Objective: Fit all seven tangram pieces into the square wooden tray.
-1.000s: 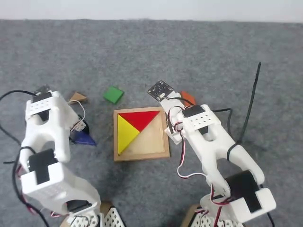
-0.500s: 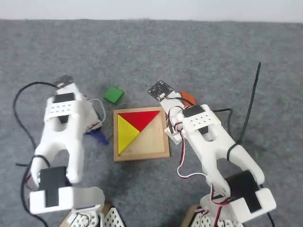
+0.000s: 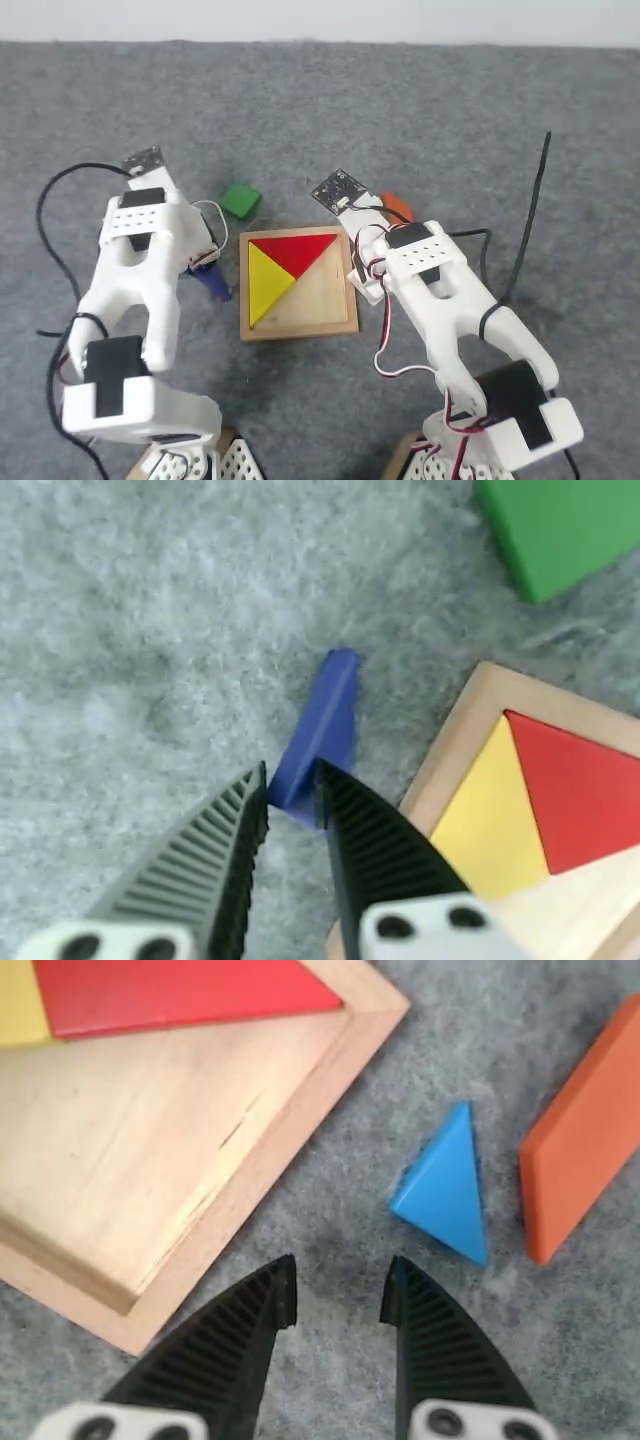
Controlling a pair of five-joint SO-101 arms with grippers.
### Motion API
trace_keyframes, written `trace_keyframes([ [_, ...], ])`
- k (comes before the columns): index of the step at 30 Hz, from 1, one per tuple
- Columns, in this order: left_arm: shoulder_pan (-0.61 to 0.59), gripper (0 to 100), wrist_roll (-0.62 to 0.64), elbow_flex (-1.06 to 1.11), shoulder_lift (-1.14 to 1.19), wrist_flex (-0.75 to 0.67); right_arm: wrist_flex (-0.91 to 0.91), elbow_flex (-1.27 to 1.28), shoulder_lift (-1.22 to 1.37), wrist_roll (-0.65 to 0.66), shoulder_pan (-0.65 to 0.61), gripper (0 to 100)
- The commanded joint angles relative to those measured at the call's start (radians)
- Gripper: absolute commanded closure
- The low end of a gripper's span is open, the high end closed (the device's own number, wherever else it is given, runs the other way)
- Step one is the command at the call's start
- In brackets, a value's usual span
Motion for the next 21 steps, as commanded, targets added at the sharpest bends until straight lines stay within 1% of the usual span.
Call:
trace_keyframes([
  [1,-0.014,97,-0.025,-0.002,-0.006,0.031,-0.008,0.000,-0.061,0.011,-0.007,84.3],
  [10,-0.011,99,-0.124,-0.002,-0.041,0.077,-0.008,0.000,-0.061,0.011,-0.005,84.3],
  [21,0.000,99,-0.123,-0.008,-0.041,0.077,-0.008,0.000,-0.062,0.011,-0.007,84.3],
])
